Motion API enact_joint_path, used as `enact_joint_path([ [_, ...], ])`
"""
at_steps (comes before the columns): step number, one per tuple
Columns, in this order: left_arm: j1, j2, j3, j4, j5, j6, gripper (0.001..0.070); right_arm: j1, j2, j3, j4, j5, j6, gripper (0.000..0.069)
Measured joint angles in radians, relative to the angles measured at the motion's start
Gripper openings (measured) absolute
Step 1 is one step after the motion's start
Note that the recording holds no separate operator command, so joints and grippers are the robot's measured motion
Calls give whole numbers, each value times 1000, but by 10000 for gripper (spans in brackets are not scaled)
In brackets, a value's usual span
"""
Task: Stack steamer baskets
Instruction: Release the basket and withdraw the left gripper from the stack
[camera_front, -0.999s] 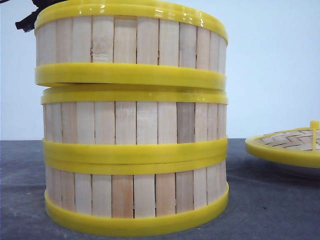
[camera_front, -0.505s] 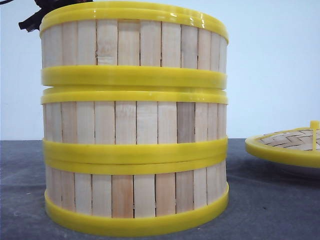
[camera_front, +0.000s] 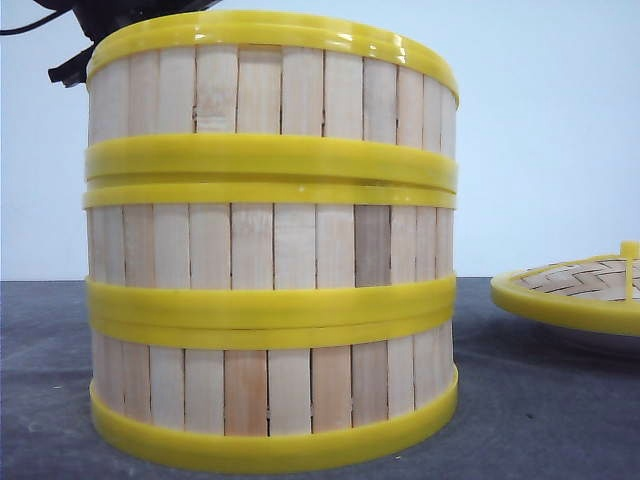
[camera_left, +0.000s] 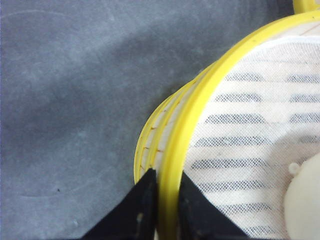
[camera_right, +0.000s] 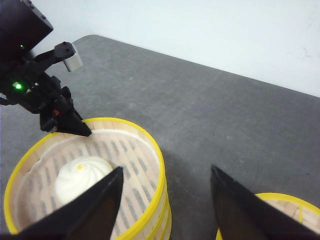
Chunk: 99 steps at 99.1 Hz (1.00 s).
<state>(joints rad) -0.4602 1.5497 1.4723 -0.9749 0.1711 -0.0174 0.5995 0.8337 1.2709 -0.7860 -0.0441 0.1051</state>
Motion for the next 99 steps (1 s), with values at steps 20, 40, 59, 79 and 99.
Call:
enact_joint_path([
  [20,0,0,0,0,0,0,24,0,0,0,-16,0,0,334],
  [40,0,0,0,-1,3,-1,61,0,0,0,-18,0,2,336],
  [59,0,1,0,-1,5,-1,252,0,0,0,-29,15,4,344],
  [79,2,1,0,0,5,-1,274,0,0,0,-50,21,4,422],
  [99,30,-63,0,52,7,-3,275,0,0,0,-79,74,4,474],
])
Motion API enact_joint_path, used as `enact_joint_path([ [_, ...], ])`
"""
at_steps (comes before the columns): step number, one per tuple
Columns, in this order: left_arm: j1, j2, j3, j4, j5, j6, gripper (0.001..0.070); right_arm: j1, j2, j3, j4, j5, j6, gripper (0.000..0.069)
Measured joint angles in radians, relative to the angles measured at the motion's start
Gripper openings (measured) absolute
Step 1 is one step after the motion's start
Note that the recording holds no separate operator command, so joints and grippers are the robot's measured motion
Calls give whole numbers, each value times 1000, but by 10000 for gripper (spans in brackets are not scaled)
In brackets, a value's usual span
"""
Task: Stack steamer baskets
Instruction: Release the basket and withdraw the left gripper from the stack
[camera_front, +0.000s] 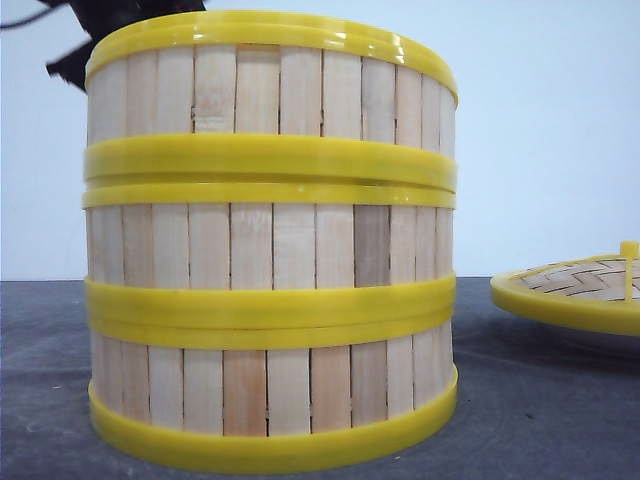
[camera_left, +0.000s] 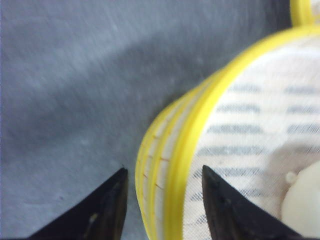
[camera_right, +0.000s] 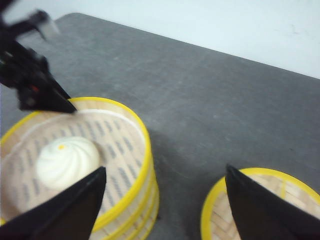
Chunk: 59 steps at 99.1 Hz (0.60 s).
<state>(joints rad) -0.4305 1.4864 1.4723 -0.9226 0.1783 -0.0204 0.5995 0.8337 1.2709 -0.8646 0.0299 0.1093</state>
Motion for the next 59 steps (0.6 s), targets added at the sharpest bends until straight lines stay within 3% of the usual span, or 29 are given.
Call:
enact_joint_path([
  [27,16,-306,0,154,-21,-26,275,-3,39,2,-75,77,12,475],
  [49,16,-494,-4,135,-27,-32,275,-55,127,2,-114,104,26,475],
  [59,16,-578,-41,134,-62,-33,275,-107,171,2,-114,105,26,475],
])
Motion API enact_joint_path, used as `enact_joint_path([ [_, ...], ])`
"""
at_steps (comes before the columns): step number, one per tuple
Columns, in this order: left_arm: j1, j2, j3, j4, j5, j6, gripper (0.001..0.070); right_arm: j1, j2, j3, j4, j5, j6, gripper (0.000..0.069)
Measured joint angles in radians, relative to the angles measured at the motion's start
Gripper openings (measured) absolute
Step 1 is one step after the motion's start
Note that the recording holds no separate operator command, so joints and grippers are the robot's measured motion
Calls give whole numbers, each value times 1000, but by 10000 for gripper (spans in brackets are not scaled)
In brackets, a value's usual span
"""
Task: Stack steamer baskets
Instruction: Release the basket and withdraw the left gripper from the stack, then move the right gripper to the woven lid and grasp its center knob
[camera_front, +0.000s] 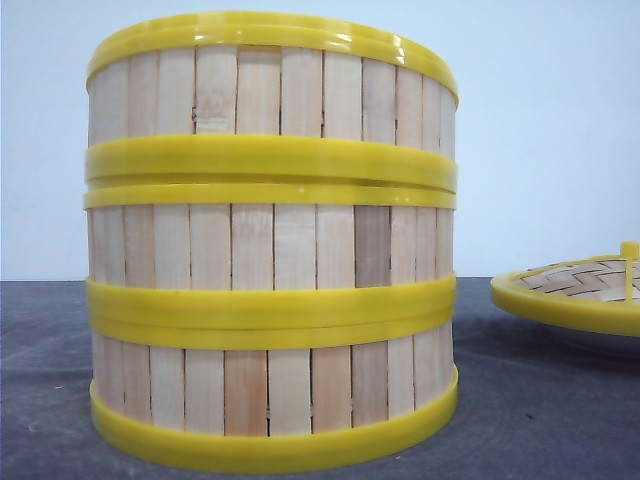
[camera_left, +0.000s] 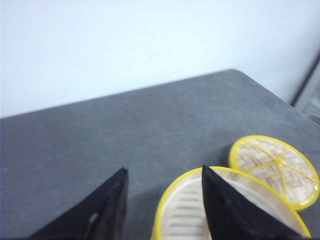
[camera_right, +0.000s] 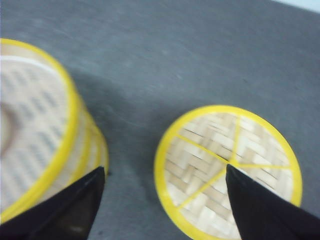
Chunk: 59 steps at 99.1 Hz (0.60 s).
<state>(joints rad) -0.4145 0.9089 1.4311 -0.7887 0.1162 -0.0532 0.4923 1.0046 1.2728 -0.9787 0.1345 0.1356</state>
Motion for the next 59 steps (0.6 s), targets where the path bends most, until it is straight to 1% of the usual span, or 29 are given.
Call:
enact_joint_path([
  [5,0,-47,-32,1,-11,0,275,-38,31,0,0,-1,0,475],
  [18,0,-164,-145,1,-13,-1,275,-130,109,0,0,-18,0,475],
  [29,0,-277,-267,-1,-13,-19,275,-192,172,0,0,-27,0,473],
  [45,0,-419,-407,-21,-13,-53,275,-260,269,0,0,-29,0,399],
  [59,0,-489,-437,-41,-13,-74,275,-292,358,0,1,-30,0,381],
])
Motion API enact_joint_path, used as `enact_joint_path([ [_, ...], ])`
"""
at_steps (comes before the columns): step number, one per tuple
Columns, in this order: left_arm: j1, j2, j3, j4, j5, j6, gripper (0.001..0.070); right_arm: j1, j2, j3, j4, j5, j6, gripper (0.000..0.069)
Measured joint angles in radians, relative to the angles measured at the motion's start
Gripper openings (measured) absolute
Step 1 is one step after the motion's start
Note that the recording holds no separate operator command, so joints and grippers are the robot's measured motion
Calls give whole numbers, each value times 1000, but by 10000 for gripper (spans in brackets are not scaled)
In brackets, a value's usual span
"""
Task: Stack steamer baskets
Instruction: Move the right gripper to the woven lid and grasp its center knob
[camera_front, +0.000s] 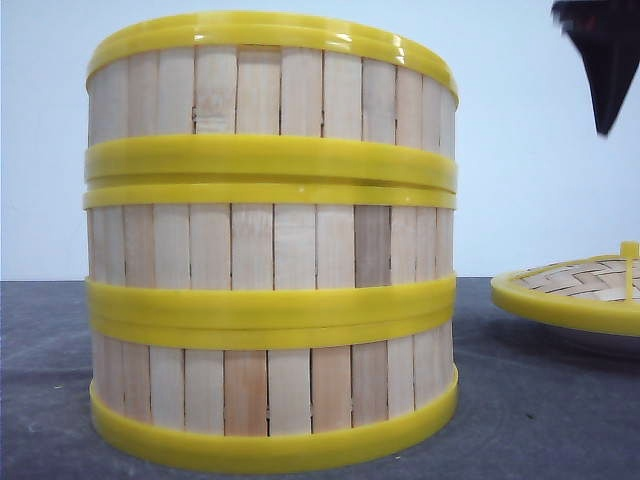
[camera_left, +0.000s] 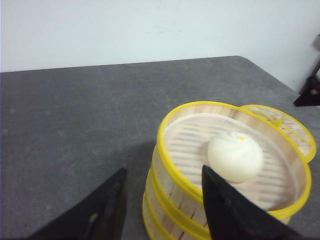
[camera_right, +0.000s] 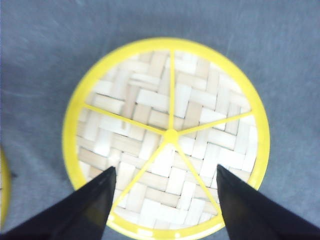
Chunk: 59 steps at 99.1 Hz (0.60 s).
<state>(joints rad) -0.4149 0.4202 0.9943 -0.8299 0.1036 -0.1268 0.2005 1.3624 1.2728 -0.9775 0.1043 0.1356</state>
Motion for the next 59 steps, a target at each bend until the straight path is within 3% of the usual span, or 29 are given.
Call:
enact_joint_path([
  [32,0,-30,0,-8,0,-11,275,-18,168,0,5,-24,0,376],
  [59,0,-30,0,-35,0,-16,275,-32,201,0,52,-26,2,319],
])
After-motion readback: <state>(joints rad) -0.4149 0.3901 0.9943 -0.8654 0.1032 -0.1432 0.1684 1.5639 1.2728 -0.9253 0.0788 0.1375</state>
